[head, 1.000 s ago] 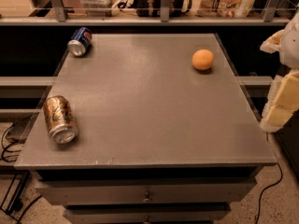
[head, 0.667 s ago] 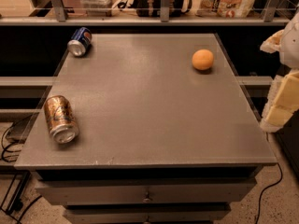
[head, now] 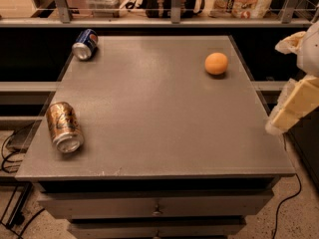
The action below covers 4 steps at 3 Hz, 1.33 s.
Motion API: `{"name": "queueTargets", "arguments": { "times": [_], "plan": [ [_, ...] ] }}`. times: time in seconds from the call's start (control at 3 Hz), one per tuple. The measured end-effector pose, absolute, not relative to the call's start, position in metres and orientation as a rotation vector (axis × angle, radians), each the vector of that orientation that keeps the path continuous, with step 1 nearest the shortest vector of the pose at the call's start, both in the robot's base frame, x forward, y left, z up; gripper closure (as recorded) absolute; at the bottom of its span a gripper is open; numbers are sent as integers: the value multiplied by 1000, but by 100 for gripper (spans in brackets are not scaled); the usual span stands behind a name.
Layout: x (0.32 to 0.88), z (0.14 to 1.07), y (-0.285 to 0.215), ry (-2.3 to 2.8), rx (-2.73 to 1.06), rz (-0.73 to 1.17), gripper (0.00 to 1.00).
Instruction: Move orange near orange can
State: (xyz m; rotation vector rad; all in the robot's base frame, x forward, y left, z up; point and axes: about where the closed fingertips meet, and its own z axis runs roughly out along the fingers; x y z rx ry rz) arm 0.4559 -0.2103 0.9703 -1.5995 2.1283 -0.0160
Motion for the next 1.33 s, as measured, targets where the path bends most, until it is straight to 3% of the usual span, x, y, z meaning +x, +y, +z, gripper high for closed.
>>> {"name": "queueTargets", "arguments": {
  "times": [0.67, 1.33],
  "plan": [
    [499, 975, -189, 2016, -1397, 88, 0],
    [504, 967, -192, 2041, -1313, 129, 0]
  ]
}}
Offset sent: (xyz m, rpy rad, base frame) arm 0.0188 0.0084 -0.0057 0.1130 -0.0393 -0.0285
